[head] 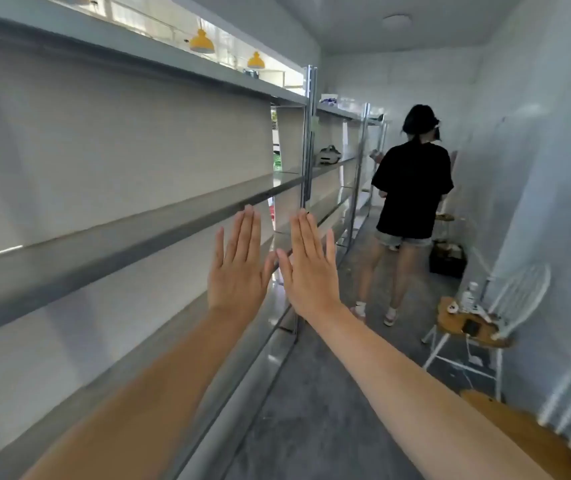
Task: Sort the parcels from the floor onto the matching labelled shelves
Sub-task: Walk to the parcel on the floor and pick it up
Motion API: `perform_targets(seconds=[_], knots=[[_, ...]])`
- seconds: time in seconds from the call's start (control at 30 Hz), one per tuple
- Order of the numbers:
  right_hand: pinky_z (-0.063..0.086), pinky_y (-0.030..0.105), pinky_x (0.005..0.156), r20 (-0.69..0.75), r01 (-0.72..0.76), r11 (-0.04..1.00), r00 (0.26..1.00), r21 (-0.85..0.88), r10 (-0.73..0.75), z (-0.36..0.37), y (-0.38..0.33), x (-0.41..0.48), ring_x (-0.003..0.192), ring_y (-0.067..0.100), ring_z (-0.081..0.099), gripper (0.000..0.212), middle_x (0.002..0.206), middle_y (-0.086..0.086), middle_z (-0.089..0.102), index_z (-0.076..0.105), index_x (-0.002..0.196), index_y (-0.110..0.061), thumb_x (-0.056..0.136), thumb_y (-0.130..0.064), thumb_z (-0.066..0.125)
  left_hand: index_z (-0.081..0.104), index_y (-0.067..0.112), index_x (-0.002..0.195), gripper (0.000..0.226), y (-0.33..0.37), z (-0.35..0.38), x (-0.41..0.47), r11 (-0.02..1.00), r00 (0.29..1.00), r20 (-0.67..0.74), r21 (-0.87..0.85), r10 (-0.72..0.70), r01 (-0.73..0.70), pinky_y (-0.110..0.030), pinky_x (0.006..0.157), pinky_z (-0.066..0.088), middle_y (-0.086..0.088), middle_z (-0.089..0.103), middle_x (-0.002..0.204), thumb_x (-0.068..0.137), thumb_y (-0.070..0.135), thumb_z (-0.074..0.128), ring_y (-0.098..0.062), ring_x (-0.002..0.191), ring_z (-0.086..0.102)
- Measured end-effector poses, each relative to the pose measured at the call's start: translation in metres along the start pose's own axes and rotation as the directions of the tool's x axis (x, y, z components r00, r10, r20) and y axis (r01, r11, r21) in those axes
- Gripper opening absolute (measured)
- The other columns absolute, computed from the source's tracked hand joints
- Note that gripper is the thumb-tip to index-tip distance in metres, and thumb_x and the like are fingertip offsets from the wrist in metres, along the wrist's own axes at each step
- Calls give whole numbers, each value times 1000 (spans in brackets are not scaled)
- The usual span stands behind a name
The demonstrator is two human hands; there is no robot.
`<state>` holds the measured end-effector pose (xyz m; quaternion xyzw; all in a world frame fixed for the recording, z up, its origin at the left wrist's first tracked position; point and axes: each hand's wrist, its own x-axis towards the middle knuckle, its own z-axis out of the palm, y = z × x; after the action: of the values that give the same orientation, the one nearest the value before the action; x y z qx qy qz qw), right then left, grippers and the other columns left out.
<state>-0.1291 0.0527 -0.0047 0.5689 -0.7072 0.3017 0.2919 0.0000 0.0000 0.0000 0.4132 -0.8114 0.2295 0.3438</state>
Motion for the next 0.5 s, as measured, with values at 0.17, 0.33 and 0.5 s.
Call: perform_targets(seconds=[0.17, 0.33, 0.5], knots=[[-1, 45, 127, 0, -109, 986, 994, -128, 109, -14, 48, -16, 157, 14, 1, 65, 170, 4, 5, 8, 161, -10, 107, -43, 20, 5, 7, 161, 70, 48, 26, 9, 988, 997, -33, -131, 72, -76, -47, 127, 7, -8, 4, 170, 104, 49, 2, -19, 156, 1], [2, 46, 127, -11, -168, 961, 985, -219, 169, -26, 93, -24, 157, 15, 0, 65, 170, 4, 5, 8, 161, -9, 107, -44, 19, 3, 8, 161, 70, 92, 39, 27, 968, 988, -61, -204, 139, -149, -46, 128, 2, -7, 0, 170, 105, 50, 8, -21, 157, 1], [3, 47, 128, -31, -221, 941, 975, -256, 221, -32, 129, -22, 157, 15, -1, 64, 170, 4, 4, 7, 161, -10, 107, -43, 18, 4, 8, 161, 69, 131, 54, 50, 947, 982, -64, -259, 178, -189, -46, 128, 5, -7, 0, 170, 107, 48, 19, -20, 157, 0]])
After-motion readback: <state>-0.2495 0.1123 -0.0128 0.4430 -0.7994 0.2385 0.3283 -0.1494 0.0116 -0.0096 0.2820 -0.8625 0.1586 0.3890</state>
